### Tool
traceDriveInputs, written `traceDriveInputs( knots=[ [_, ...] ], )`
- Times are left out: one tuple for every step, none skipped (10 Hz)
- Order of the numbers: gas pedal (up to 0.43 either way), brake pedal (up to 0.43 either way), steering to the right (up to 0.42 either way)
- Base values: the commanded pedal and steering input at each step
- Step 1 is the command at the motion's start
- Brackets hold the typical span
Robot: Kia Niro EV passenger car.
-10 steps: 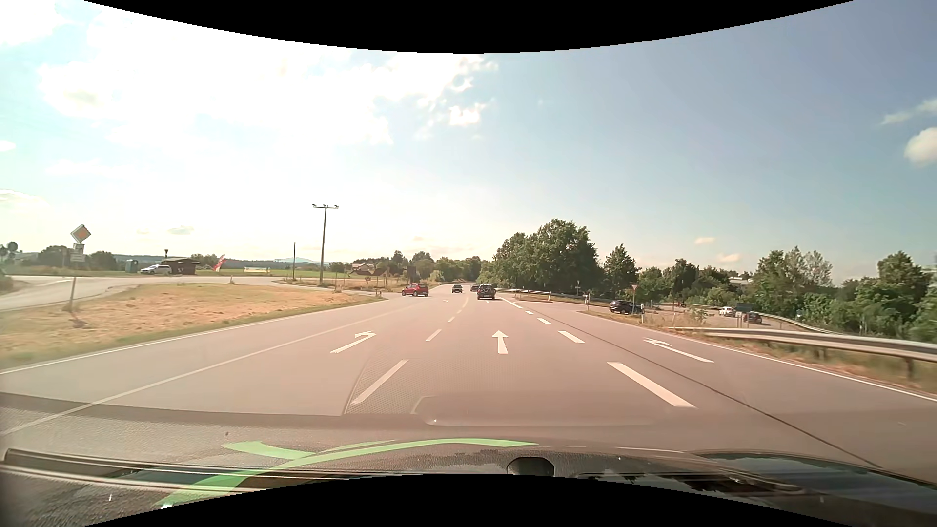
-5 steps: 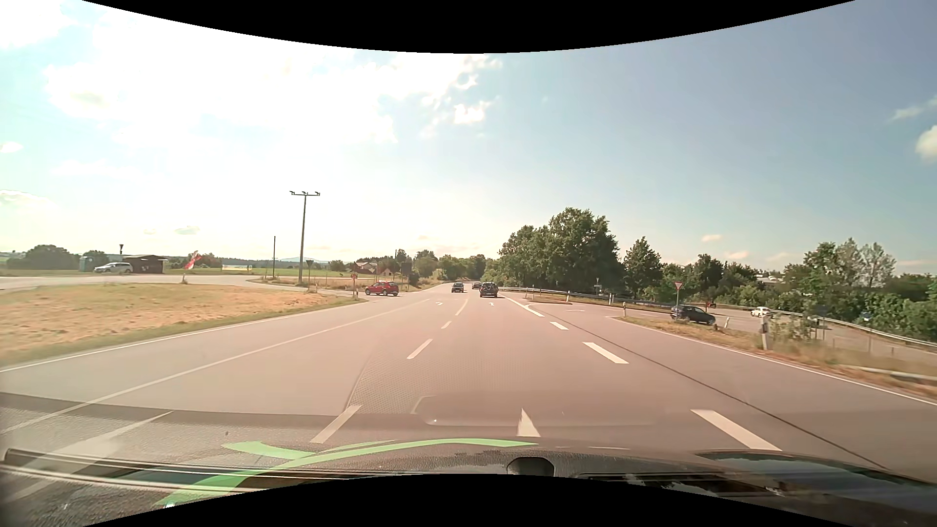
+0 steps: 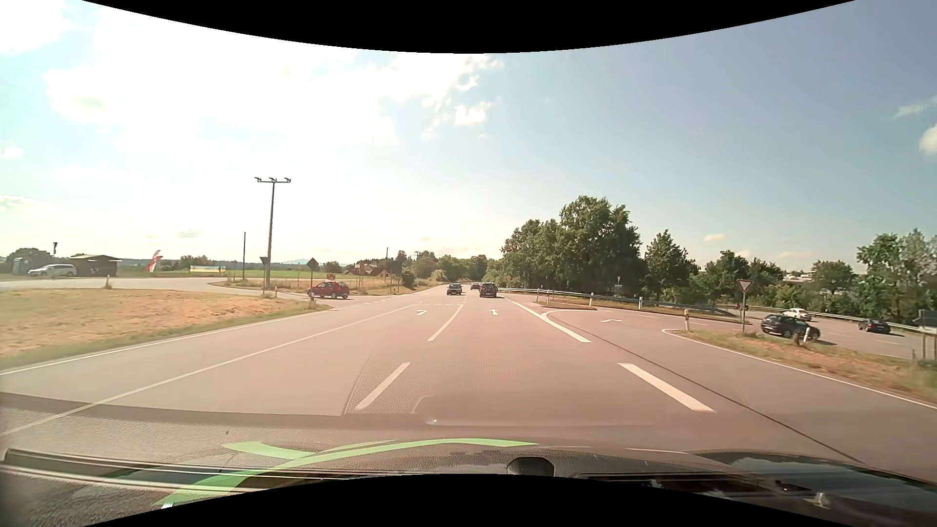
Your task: Follow the waypoints while adhering to traffic rules and regulations
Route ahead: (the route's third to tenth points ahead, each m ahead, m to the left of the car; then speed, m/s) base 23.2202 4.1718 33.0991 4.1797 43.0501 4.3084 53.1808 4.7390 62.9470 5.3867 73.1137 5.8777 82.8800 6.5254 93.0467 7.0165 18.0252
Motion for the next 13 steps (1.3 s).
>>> traceDriveInputs(
  knots=[
    [0.150, 0.000, -0.004],
    [0.169, 0.000, -0.004],
    [0.189, 0.000, -0.004],
    [0.197, 0.000, -0.004],
    [0.197, 0.000, -0.004],
    [0.209, 0.000, -0.004],
    [0.220, 0.000, -0.004],
    [0.220, 0.000, -0.004],
    [0.220, 0.000, -0.004],
    [0.228, 0.000, -0.004],
    [0.228, 0.000, -0.004],
    [0.228, 0.000, -0.004],
    [0.228, 0.000, -0.004]
  ],
)
